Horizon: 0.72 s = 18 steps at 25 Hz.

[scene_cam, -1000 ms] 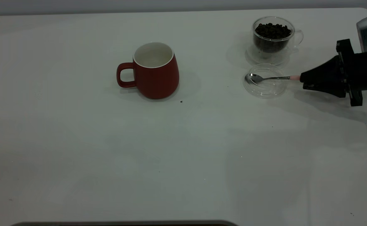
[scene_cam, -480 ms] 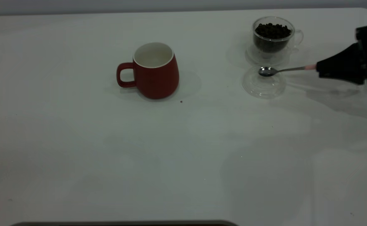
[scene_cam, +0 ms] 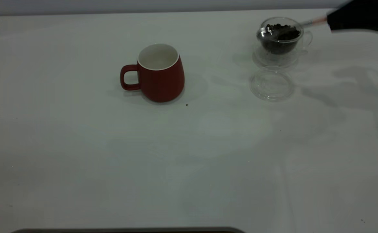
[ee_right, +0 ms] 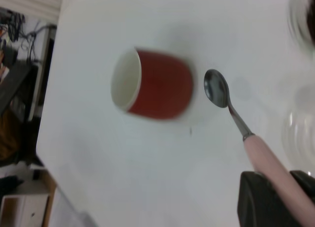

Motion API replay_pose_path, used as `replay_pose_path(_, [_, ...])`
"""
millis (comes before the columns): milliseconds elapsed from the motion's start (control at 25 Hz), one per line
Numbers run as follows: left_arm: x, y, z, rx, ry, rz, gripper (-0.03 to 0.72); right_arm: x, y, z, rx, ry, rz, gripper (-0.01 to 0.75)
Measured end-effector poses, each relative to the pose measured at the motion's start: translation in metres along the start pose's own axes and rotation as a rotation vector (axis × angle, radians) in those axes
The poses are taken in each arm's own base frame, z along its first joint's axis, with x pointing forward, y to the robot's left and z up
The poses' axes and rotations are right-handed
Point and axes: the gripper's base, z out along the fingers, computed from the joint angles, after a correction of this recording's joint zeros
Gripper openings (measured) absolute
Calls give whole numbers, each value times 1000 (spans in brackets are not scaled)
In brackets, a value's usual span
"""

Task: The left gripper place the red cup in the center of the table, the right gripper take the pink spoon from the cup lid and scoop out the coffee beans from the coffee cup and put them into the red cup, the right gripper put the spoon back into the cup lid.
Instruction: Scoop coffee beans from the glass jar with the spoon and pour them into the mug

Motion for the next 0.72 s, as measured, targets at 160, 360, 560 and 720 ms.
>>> replay_pose_path(160, [0,0,0,0,0,0,587,-26,-9,-1,93,-76,16,101])
replay_pose_path(360, [0,0,0,0,0,0,587,-27,-36,6,158,-98,70,101])
replay_pose_path(560, [0,0,0,0,0,-1,587,-18,-56,18,162,-101,137,101])
replay_pose_path(720, [0,0,0,0,0,-1,587,-15,-60,22,149,-105,162,101])
